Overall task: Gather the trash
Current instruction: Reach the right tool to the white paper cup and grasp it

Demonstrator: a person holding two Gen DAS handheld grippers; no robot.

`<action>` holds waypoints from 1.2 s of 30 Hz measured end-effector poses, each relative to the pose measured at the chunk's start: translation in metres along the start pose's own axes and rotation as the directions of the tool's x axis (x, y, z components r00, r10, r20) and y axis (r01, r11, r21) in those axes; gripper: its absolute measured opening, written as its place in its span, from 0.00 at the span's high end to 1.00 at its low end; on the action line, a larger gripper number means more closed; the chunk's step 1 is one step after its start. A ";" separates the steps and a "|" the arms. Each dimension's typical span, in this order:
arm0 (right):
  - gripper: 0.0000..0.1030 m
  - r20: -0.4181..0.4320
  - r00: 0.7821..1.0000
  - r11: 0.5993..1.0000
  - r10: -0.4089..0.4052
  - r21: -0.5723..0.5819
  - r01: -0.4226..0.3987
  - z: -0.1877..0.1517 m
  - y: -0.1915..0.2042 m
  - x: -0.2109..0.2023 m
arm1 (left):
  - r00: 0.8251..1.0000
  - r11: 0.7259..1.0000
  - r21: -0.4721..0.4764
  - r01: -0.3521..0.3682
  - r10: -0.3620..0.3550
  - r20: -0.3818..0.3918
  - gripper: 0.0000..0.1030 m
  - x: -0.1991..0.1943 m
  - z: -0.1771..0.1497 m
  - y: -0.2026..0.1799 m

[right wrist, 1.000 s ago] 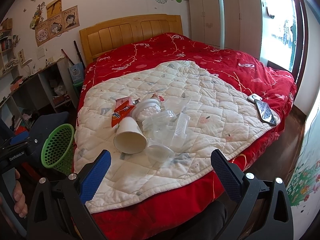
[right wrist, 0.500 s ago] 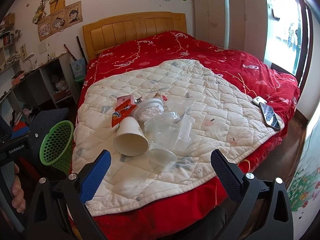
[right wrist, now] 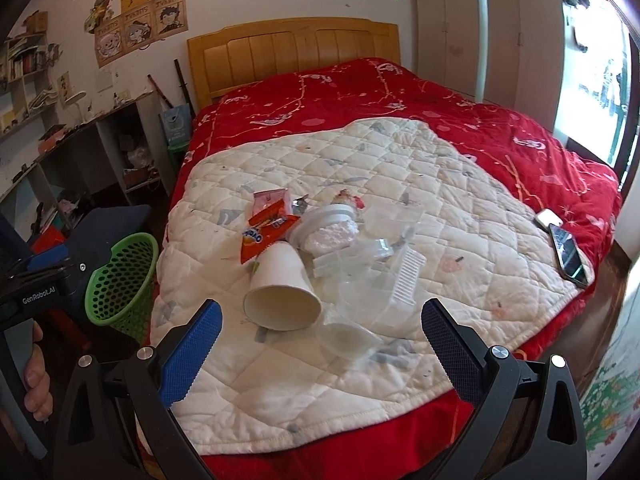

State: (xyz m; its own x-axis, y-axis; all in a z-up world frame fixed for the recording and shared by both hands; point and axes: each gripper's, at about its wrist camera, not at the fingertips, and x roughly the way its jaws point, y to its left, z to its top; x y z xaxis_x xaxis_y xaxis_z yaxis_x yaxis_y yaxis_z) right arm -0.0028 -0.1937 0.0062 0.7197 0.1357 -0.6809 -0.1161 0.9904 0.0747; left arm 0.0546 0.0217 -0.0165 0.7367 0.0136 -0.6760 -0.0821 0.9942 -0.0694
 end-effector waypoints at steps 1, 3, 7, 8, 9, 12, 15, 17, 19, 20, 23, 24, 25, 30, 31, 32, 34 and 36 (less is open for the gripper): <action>0.06 -0.005 1.000 1.000 0.010 -0.003 -0.010 0.001 0.002 0.003 | 1.000 1.000 -0.003 -0.001 0.001 -0.002 0.05 0.001 0.001 0.001; 0.06 -0.009 1.000 1.000 0.024 -0.010 -0.024 0.002 0.004 0.008 | 1.000 1.000 -0.007 -0.008 0.008 -0.002 0.05 0.003 0.002 0.004; 0.06 -0.026 0.998 0.997 0.062 -0.034 -0.062 0.005 0.014 0.021 | 1.000 1.000 -0.012 -0.019 0.019 -0.005 0.05 0.007 0.006 0.008; 0.06 -0.032 0.997 0.997 0.068 -0.039 -0.069 0.006 0.016 0.024 | 1.000 1.000 -0.014 -0.022 0.022 -0.006 0.05 0.008 0.007 0.009; 0.06 -0.037 0.997 0.996 0.072 -0.042 -0.074 0.006 0.018 0.027 | 1.000 1.000 -0.016 -0.024 0.024 -0.008 0.05 0.010 0.008 0.010; 0.06 -0.055 0.994 0.994 0.094 -0.050 -0.096 0.006 0.023 0.038 | 1.000 0.999 -0.024 -0.028 0.027 -0.012 0.05 0.014 0.011 0.014; 0.06 -0.077 0.991 0.992 0.110 -0.055 -0.114 0.007 0.026 0.050 | 0.999 0.999 -0.027 -0.030 0.029 -0.016 0.05 0.019 0.014 0.017; 0.06 -0.094 0.990 0.992 0.108 -0.058 -0.114 0.007 0.027 0.060 | 0.999 0.999 -0.025 -0.031 0.030 -0.019 0.05 0.023 0.016 0.017; 0.07 -0.111 0.988 0.992 0.108 -0.060 -0.115 0.008 0.029 0.069 | 0.999 0.999 -0.023 -0.033 0.033 -0.022 0.05 0.027 0.017 0.017; 0.07 -0.119 0.987 0.991 0.107 -0.065 -0.115 0.008 0.030 0.074 | 0.999 0.999 -0.021 -0.035 0.035 -0.024 0.05 0.029 0.018 0.017; 0.07 -0.130 0.986 0.990 0.103 -0.078 -0.113 0.008 0.033 0.083 | 0.999 0.999 -0.019 -0.037 0.037 -0.033 0.05 0.034 0.019 0.016; 0.07 -0.133 0.986 0.990 0.102 -0.080 -0.113 0.008 0.034 0.087 | 0.999 0.999 -0.016 -0.039 0.039 -0.034 0.05 0.036 0.019 0.017; 0.07 -0.139 0.985 0.990 0.101 -0.079 -0.113 0.009 0.035 0.091 | 0.998 0.999 -0.012 -0.042 0.041 -0.037 0.05 0.038 0.020 0.017; 0.11 -0.159 0.982 0.990 0.098 -0.086 -0.113 0.010 0.037 0.105 | 0.998 0.999 -0.010 -0.033 0.033 -0.054 0.05 0.048 0.024 0.020; 0.14 -0.166 0.981 0.989 0.097 -0.093 -0.114 0.010 0.039 0.109 | 0.998 0.999 -0.009 -0.034 0.033 -0.058 0.05 0.051 0.024 0.021; 0.18 -0.172 0.980 0.989 0.096 -0.099 -0.114 0.010 0.040 0.113 | 0.998 1.000 -0.007 -0.030 0.030 -0.060 0.05 0.053 0.025 0.021; 0.20 -0.185 0.978 0.988 0.092 -0.105 -0.113 0.010 0.041 0.118 | 0.997 1.000 -0.002 -0.017 0.017 -0.071 0.05 0.058 0.026 0.021; 0.29 -0.194 0.977 0.988 0.090 -0.108 -0.112 0.010 0.042 0.122 | 0.997 1.000 -0.005 -0.006 0.006 -0.080 0.05 0.062 0.027 0.021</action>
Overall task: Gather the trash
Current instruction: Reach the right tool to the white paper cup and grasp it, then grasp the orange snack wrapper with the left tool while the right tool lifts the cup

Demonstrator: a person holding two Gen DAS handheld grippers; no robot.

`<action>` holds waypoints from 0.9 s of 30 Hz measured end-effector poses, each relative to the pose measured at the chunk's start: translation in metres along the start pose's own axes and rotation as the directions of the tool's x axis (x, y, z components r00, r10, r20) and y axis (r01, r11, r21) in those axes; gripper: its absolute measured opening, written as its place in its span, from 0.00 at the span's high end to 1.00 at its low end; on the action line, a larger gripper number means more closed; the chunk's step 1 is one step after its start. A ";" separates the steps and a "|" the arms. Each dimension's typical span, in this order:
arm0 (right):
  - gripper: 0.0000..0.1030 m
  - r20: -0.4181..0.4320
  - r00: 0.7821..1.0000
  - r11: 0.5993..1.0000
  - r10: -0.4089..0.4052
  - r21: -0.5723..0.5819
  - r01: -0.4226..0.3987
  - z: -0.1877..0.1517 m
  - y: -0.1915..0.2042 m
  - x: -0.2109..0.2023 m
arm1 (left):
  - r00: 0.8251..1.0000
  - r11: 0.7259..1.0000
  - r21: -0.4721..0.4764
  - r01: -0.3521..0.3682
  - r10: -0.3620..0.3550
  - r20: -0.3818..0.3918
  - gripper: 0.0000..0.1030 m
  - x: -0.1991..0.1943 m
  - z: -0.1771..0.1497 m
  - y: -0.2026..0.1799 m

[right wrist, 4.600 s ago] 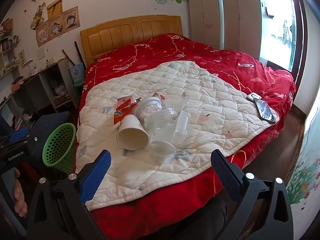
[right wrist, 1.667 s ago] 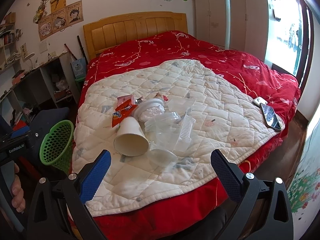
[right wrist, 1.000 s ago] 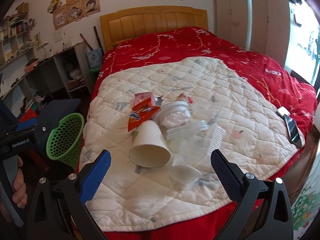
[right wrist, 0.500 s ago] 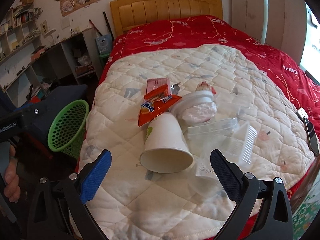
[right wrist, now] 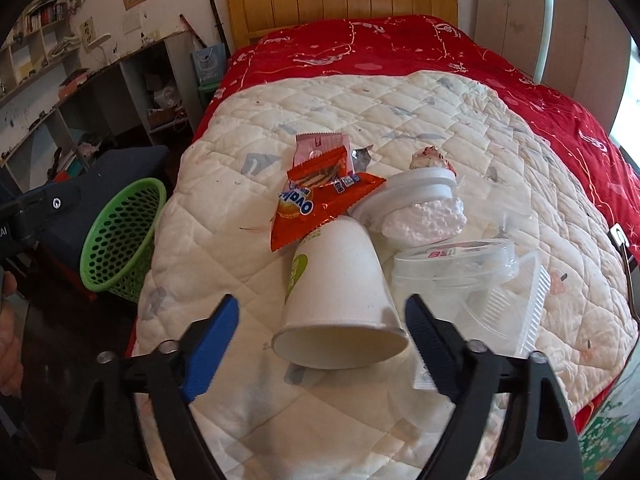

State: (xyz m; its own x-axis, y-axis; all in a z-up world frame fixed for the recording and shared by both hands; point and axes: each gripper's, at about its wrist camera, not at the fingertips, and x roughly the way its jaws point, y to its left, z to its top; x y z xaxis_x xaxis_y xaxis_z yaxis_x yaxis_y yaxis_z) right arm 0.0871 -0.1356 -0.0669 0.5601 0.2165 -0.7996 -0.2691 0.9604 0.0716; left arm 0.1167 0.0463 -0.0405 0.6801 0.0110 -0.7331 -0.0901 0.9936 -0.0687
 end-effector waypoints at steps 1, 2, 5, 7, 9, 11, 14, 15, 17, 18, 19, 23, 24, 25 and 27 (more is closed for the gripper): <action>0.31 -0.004 1.000 1.000 0.004 0.000 -0.004 0.000 -0.001 0.001 | 1.000 1.000 -0.001 0.008 -0.008 -0.003 0.05 0.002 0.001 0.000; 0.36 -0.007 1.000 1.000 0.005 -0.001 -0.005 0.000 -0.002 0.001 | 1.000 1.000 -0.002 0.024 -0.024 -0.008 0.05 0.005 0.002 0.000; 0.44 -0.007 1.000 1.000 0.008 0.003 -0.008 -0.001 -0.005 -0.004 | 0.998 0.998 -0.007 0.064 -0.064 -0.010 0.06 0.010 0.004 -0.003; 0.48 -0.007 1.000 1.000 0.011 0.005 -0.011 -0.002 -0.007 -0.008 | 0.995 0.995 -0.009 0.098 -0.098 -0.012 0.07 0.013 0.006 -0.006; 0.51 -0.002 1.000 1.000 0.019 0.007 -0.019 -0.004 -0.008 -0.014 | 0.988 0.989 -0.014 0.151 -0.151 -0.025 0.09 0.018 0.007 -0.011; 0.61 0.003 1.000 1.000 0.026 0.003 -0.026 -0.007 -0.010 -0.023 | 0.982 0.983 -0.008 0.183 -0.183 -0.037 0.10 0.022 0.007 -0.018; 0.63 0.001 0.999 0.999 0.044 0.001 -0.045 -0.011 -0.012 -0.033 | 0.974 0.976 0.008 0.219 -0.219 -0.052 0.12 0.028 0.006 -0.028; 0.63 -0.002 0.999 0.999 0.047 0.002 -0.047 -0.013 -0.013 -0.035 | 0.972 0.973 0.009 0.229 -0.228 -0.059 0.12 0.029 0.005 -0.031; 0.56 -0.005 0.998 0.998 0.064 0.021 -0.063 -0.016 -0.017 -0.036 | 0.967 0.970 0.001 0.242 -0.241 -0.079 0.12 0.034 0.003 -0.036; 0.51 -0.004 0.998 0.997 0.067 0.026 -0.067 -0.017 -0.017 -0.035 | 0.967 0.971 -0.003 0.241 -0.240 -0.084 0.13 0.036 0.002 -0.036; 0.50 -0.003 0.998 0.997 0.070 0.027 -0.070 -0.018 -0.016 -0.035 | 0.967 0.971 -0.008 0.240 -0.240 -0.087 0.13 0.037 0.001 -0.036; 0.38 -0.006 0.996 0.996 0.086 0.012 -0.086 -0.015 -0.008 -0.025 | 0.968 0.973 -0.027 0.231 -0.232 -0.091 0.13 0.036 0.000 -0.027; 0.36 -0.009 0.996 0.996 0.086 0.005 -0.086 -0.014 -0.007 -0.022 | 0.969 0.973 -0.034 0.227 -0.230 -0.090 0.13 0.035 0.000 -0.024; 0.31 -0.017 0.996 0.996 0.088 -0.005 -0.088 -0.011 -0.003 -0.017 | 0.970 0.974 -0.037 0.224 -0.226 -0.091 0.13 0.037 0.001 -0.021; 0.26 -0.020 0.997 0.997 0.080 -0.009 -0.080 -0.009 -0.002 -0.011 | 0.971 0.975 -0.044 0.219 -0.222 -0.092 0.13 0.038 0.002 -0.014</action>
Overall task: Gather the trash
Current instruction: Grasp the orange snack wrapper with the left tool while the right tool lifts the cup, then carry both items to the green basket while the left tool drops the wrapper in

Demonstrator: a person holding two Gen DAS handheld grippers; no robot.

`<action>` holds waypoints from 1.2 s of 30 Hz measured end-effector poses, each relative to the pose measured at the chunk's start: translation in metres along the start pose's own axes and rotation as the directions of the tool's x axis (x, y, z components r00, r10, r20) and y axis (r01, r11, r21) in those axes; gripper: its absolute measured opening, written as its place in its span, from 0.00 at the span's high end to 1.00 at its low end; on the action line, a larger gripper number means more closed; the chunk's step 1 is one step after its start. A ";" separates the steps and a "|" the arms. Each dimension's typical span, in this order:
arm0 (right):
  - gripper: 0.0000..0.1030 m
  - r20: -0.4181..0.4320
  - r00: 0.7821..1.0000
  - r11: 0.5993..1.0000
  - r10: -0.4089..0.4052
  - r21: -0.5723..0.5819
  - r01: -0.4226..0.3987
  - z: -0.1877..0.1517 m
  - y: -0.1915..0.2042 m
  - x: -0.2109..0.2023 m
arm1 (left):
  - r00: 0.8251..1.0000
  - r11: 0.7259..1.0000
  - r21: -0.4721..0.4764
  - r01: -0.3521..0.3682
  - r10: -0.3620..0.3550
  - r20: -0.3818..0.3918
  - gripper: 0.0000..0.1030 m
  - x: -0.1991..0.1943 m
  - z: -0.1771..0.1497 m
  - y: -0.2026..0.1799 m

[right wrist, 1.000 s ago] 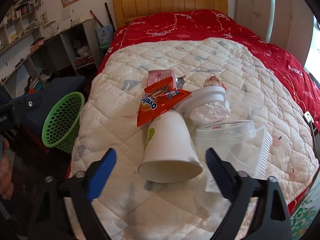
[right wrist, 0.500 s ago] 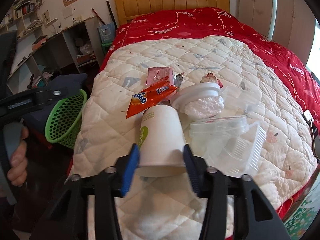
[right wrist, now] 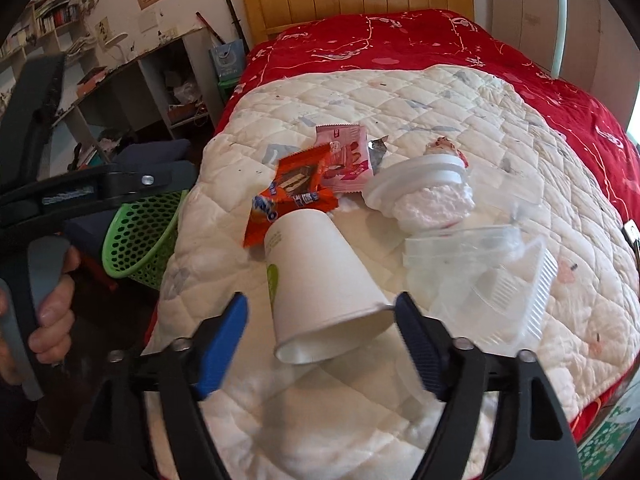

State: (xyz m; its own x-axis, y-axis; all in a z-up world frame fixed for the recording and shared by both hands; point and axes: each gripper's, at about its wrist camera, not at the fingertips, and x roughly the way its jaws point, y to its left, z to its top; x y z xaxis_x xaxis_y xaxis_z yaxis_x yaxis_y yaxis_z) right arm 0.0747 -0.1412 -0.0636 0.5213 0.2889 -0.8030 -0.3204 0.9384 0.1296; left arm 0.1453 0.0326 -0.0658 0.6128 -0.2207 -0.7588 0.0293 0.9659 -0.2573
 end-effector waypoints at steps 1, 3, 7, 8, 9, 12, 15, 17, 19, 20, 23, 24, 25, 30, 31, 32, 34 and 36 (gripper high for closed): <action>0.26 -0.008 1.000 1.000 -0.009 -0.007 0.009 0.002 0.001 0.005 | 1.000 1.000 -0.003 0.000 0.000 -0.002 0.13 0.001 0.001 0.003; 0.25 -0.023 0.999 1.000 -0.022 -0.017 0.022 0.003 0.002 0.014 | 1.000 1.000 -0.007 0.008 -0.008 -0.008 0.13 0.001 0.002 0.006; 0.37 -0.050 0.997 0.995 -0.062 -0.076 0.058 0.002 0.005 0.022 | 0.999 1.000 0.009 0.026 -0.026 -0.026 0.13 0.006 0.003 0.002; 0.38 -0.049 0.997 0.996 -0.055 -0.076 0.052 0.002 0.004 0.020 | 0.999 0.999 0.012 0.031 -0.031 -0.028 0.13 0.007 0.002 0.001; 0.39 -0.048 0.998 0.997 -0.043 -0.071 0.039 0.002 0.003 0.018 | 0.999 0.999 0.016 0.037 -0.036 -0.032 0.13 0.009 0.002 0.000; 0.40 -0.037 0.999 0.998 -0.031 -0.064 0.029 -0.001 0.002 0.008 | 0.997 0.998 0.025 0.065 -0.064 -0.051 0.13 0.016 0.002 -0.007; 0.40 -0.018 0.999 0.997 -0.033 -0.064 0.032 -0.005 0.002 -0.007 | 0.996 0.997 0.038 0.069 -0.067 -0.060 0.14 0.021 0.002 -0.011; 0.40 0.001 1.000 0.998 -0.030 -0.052 0.030 -0.009 -0.001 -0.020 | 0.993 0.996 0.025 0.088 -0.086 -0.076 0.17 0.028 0.004 -0.013; 0.40 0.020 0.999 0.999 -0.026 -0.034 0.027 -0.013 -0.004 -0.033 | 0.991 0.995 0.010 0.103 -0.101 -0.090 0.20 0.034 0.004 -0.013; 0.40 0.027 0.999 0.999 -0.022 -0.025 0.023 -0.013 -0.006 -0.038 | 0.989 0.994 0.004 0.112 -0.111 -0.097 0.21 0.038 0.004 -0.014; 0.40 0.057 0.998 1.000 -0.016 0.004 0.015 -0.014 -0.012 -0.052 | 0.982 0.989 -0.005 0.146 -0.145 -0.123 0.25 0.053 0.004 -0.019; 0.40 0.067 0.998 1.000 -0.015 0.009 0.015 -0.014 -0.013 -0.056 | 0.980 0.989 -0.005 0.150 -0.150 -0.130 0.27 0.056 0.004 -0.021; 0.40 0.077 0.997 1.000 -0.014 0.014 0.013 -0.014 -0.015 -0.060 | 0.978 0.988 -0.007 0.151 -0.151 -0.144 0.31 0.063 0.004 -0.023; 0.40 0.102 0.995 0.999 -0.020 0.034 0.017 -0.012 -0.020 -0.070 | 0.968 0.985 -0.035 0.166 -0.170 -0.186 0.49 0.089 0.005 -0.027; 0.40 0.104 0.994 0.999 -0.021 0.039 0.017 -0.012 -0.021 -0.070 | 0.967 0.985 -0.039 0.170 -0.174 -0.188 0.59 0.091 0.005 -0.027; 0.40 0.104 0.994 0.999 -0.021 0.043 0.017 -0.013 -0.022 -0.071 | 0.967 0.985 -0.041 0.168 -0.173 -0.187 0.59 0.093 0.004 -0.027; 0.40 0.106 0.994 0.999 -0.024 0.045 0.020 -0.014 -0.022 -0.072 | 0.969 0.984 -0.052 0.171 -0.178 -0.173 0.67 0.092 0.002 -0.025; 0.40 0.106 0.994 0.999 -0.022 0.048 0.017 -0.014 -0.021 -0.072 | 0.972 0.985 -0.054 0.165 -0.171 -0.162 0.68 0.088 0.000 -0.024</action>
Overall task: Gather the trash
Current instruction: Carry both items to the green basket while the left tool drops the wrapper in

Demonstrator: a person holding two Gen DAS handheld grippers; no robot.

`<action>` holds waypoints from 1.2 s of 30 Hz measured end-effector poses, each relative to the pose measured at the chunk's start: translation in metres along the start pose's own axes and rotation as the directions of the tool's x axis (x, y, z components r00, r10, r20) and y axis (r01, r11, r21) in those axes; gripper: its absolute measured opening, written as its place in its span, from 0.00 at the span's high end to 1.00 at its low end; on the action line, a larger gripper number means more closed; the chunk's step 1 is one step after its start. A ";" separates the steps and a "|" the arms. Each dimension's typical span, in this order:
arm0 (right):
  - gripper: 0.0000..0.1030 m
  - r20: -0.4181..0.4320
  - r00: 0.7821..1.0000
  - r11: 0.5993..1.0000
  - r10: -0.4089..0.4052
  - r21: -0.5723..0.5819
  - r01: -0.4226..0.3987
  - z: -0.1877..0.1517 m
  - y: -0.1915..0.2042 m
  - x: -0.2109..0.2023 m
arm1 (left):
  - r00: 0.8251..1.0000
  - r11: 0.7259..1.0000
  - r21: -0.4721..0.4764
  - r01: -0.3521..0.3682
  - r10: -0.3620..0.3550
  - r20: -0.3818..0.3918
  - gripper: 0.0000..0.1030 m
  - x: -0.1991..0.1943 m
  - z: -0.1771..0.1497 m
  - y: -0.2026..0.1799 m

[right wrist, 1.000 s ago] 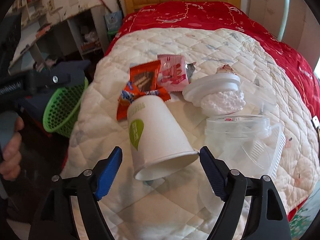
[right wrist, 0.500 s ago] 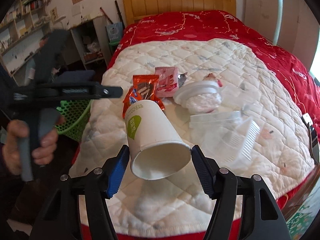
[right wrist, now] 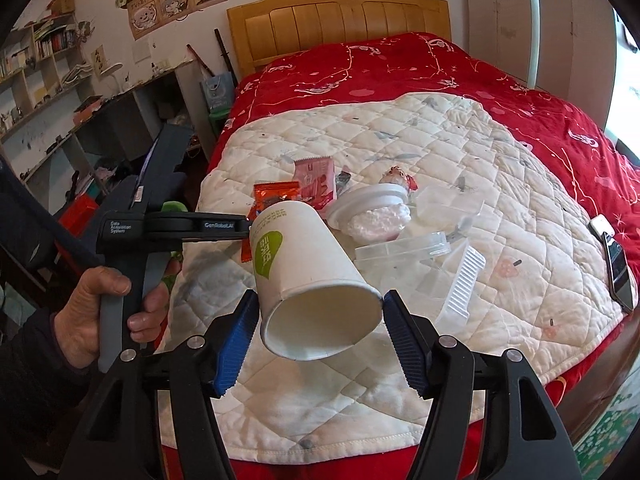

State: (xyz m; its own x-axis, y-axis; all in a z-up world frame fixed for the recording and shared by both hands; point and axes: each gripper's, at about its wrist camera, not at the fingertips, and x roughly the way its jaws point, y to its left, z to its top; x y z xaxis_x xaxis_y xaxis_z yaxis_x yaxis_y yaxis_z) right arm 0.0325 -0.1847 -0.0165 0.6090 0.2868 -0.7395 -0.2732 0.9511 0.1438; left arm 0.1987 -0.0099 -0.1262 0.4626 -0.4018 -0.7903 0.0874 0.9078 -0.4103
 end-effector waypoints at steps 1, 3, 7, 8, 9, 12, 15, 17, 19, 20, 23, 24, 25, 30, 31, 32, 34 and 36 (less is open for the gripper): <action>0.40 0.000 1.000 1.000 0.002 -0.001 -0.002 0.000 0.001 0.000 | 1.000 1.000 -0.006 -0.003 0.003 0.010 0.75 -0.005 -0.002 0.001; 0.40 0.004 1.000 1.000 0.007 -0.007 -0.007 0.002 0.005 -0.001 | 1.000 1.000 -0.011 0.005 -0.005 0.024 0.77 -0.014 -0.004 0.005; 0.40 0.015 1.000 0.999 0.025 -0.023 -0.025 0.008 0.017 -0.001 | 0.996 0.999 -0.023 -0.032 0.034 0.078 0.78 -0.045 -0.011 0.019; 0.40 0.017 0.999 0.999 0.032 -0.032 -0.032 0.011 0.021 0.000 | 0.995 0.999 -0.034 -0.035 0.037 0.089 0.78 -0.053 -0.012 0.025; 0.40 0.016 0.999 0.999 0.038 -0.036 -0.037 0.013 0.025 0.001 | 0.993 0.998 -0.051 -0.036 0.041 0.107 0.78 -0.064 -0.015 0.032; 0.40 0.016 0.997 0.996 0.072 -0.062 -0.071 0.023 0.043 0.007 | 0.983 0.992 -0.085 -0.093 0.105 0.148 0.78 -0.091 -0.019 0.054; 0.40 0.007 0.995 0.991 0.101 -0.090 -0.100 0.032 0.061 0.016 | 0.971 0.980 -0.137 -0.147 0.169 0.166 0.78 -0.113 -0.024 0.083; 0.40 -0.004 0.992 0.987 0.122 -0.102 -0.122 0.037 0.073 0.025 | 0.958 0.968 -0.156 -0.198 0.224 0.176 0.78 -0.124 -0.027 0.101; 0.40 -0.019 0.989 0.983 0.146 -0.112 -0.147 0.041 0.085 0.034 | 0.946 0.952 -0.182 -0.245 0.276 0.170 0.78 -0.131 -0.029 0.123; 0.40 -0.028 0.987 0.980 0.158 -0.118 -0.160 0.044 0.092 0.040 | 0.939 0.941 -0.206 -0.268 0.303 0.161 0.78 -0.133 -0.029 0.138; 0.40 -0.048 0.983 0.973 0.178 -0.141 -0.183 0.051 0.111 0.054 | 0.928 0.917 -0.247 -0.313 0.351 0.125 0.76 -0.134 -0.032 0.172; 0.40 -0.059 0.981 0.970 0.185 -0.148 -0.192 0.054 0.119 0.061 | 0.928 0.910 -0.268 -0.317 0.356 0.110 0.74 -0.132 -0.032 0.186; 0.40 -0.064 0.980 0.969 0.188 -0.153 -0.196 0.056 0.123 0.065 | 0.928 0.906 -0.280 -0.319 0.358 0.103 0.73 -0.132 -0.032 0.194; 0.40 -0.107 0.972 0.959 0.208 -0.174 -0.224 0.064 0.150 0.090 | 0.925 0.879 -0.343 -0.331 0.374 0.066 0.53 -0.128 -0.036 0.235; 0.40 -0.114 0.970 0.956 0.213 -0.178 -0.231 0.065 0.156 0.095 | 0.927 0.878 -0.351 -0.325 0.370 0.068 0.51 -0.128 -0.037 0.241; 0.40 -0.120 0.969 0.954 0.215 -0.186 -0.234 0.067 0.161 0.099 | 0.926 0.875 -0.356 -0.327 0.373 0.066 0.50 -0.129 -0.039 0.246; 0.40 -0.130 0.966 0.948 0.221 -0.202 -0.244 0.069 0.173 0.107 | 0.921 0.865 -0.373 -0.336 0.384 0.062 0.49 -0.131 -0.044 0.253; 0.40 -0.140 0.963 0.941 0.230 -0.220 -0.257 0.071 0.184 0.114 | 0.922 0.859 -0.391 -0.329 0.382 0.065 0.49 -0.136 -0.050 0.258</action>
State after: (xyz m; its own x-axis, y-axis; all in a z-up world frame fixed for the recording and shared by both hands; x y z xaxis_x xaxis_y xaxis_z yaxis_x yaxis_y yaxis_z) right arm 0.1047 0.0313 -0.0280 0.4188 0.4792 -0.7713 -0.5774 0.7961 0.1812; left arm 0.1148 0.2729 -0.1474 0.5176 -0.0153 -0.8555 -0.4223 0.8650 -0.2710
